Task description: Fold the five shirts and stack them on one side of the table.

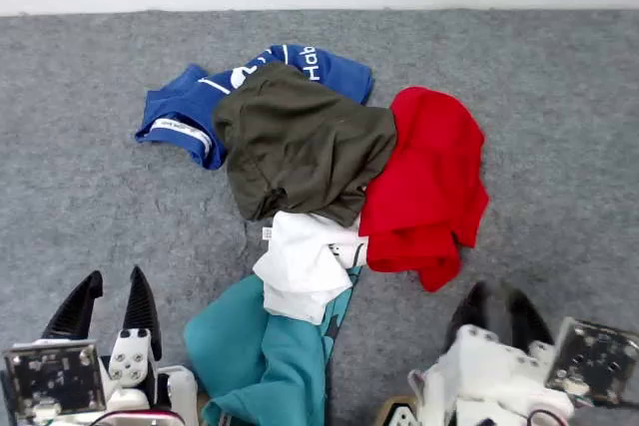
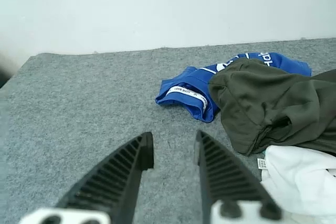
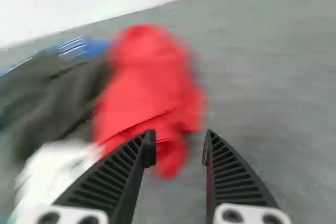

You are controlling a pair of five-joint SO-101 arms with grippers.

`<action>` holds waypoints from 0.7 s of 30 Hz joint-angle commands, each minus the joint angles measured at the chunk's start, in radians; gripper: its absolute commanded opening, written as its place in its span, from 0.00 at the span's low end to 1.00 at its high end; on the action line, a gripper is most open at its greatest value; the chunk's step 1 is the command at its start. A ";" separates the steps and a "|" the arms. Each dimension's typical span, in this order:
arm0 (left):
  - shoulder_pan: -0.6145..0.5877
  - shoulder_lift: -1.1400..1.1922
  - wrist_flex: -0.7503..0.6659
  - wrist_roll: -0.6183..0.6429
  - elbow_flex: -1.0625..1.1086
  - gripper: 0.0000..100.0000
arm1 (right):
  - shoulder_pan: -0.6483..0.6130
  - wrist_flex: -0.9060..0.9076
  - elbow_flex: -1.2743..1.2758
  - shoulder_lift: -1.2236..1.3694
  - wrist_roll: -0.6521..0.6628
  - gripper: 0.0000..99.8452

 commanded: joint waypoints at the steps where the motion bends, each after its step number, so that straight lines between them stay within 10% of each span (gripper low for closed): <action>1: -0.054 0.273 0.023 0.011 -0.292 0.21 | 0.084 -0.125 -0.233 0.002 0.437 0.16; 14: -0.107 0.824 0.035 0.011 -0.424 0.21 | 0.079 -0.124 -0.264 0.496 0.445 0.16; 21: 0.222 0.967 0.035 -0.035 -0.197 0.21 | -0.039 0.041 -0.477 0.951 0.446 0.16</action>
